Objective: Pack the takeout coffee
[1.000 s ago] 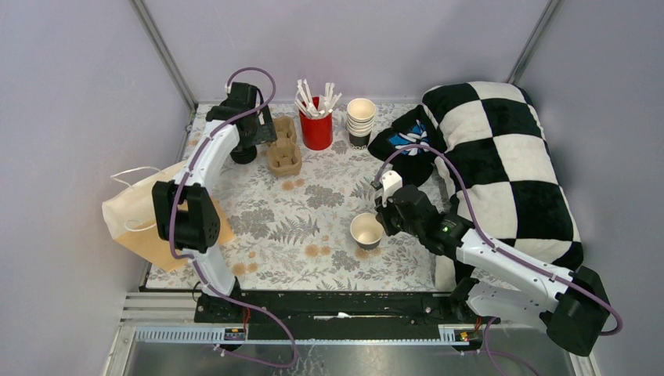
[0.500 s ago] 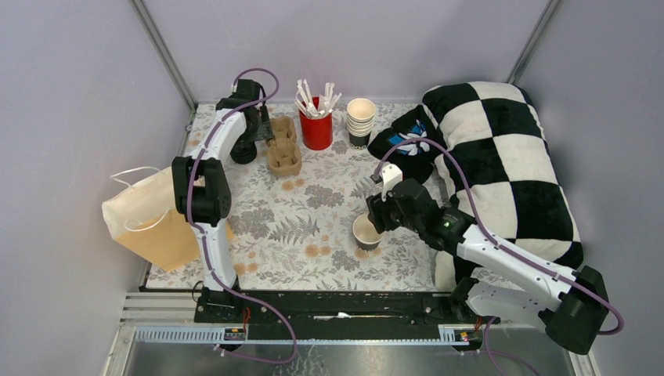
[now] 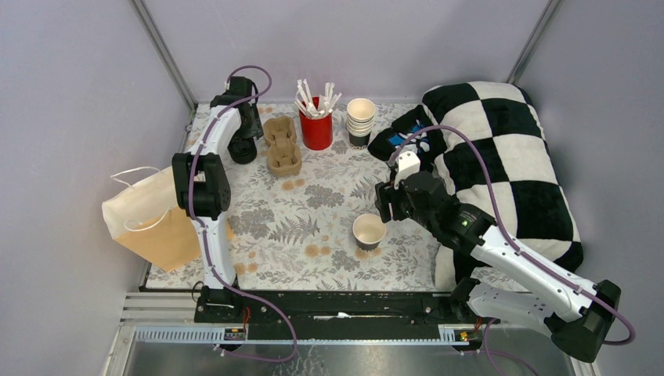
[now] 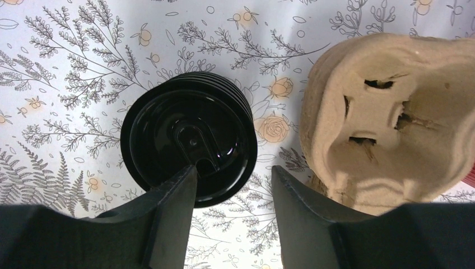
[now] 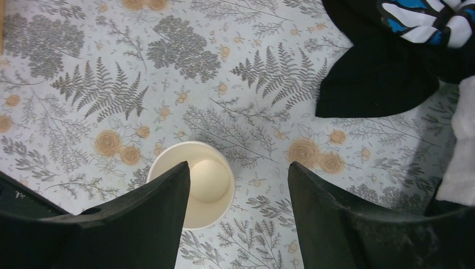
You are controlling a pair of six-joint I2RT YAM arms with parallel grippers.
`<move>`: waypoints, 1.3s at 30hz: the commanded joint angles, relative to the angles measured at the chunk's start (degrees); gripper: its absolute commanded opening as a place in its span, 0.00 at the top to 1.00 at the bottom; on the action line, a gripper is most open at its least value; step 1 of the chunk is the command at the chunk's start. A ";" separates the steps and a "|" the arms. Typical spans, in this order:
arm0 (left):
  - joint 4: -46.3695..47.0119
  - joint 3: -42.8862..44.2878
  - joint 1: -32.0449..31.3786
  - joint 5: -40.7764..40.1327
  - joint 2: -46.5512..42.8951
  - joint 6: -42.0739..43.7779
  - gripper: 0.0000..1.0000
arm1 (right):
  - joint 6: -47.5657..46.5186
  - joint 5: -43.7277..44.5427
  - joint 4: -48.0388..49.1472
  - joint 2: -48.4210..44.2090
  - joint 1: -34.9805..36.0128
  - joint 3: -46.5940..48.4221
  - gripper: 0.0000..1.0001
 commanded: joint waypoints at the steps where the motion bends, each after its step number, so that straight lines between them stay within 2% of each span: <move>1: 0.50 2.85 0.95 1.58 1.13 0.54 0.53 | 0.84 2.94 -0.76 -0.56 0.47 3.05 0.28; 11: 0.82 3.34 1.06 3.45 1.83 1.35 0.57 | 1.10 2.67 -0.69 -0.07 0.50 3.01 0.28; 27: 0.82 4.27 1.10 3.98 3.58 2.07 0.58 | 1.00 2.23 -0.69 0.11 0.45 2.99 0.29; 33: 0.82 4.41 1.09 3.21 3.47 2.06 0.68 | 0.87 2.06 -0.64 0.43 0.41 3.08 0.29; 39: 0.82 4.51 1.11 3.17 3.31 2.20 0.66 | 0.76 1.54 -0.43 1.02 0.50 3.08 0.29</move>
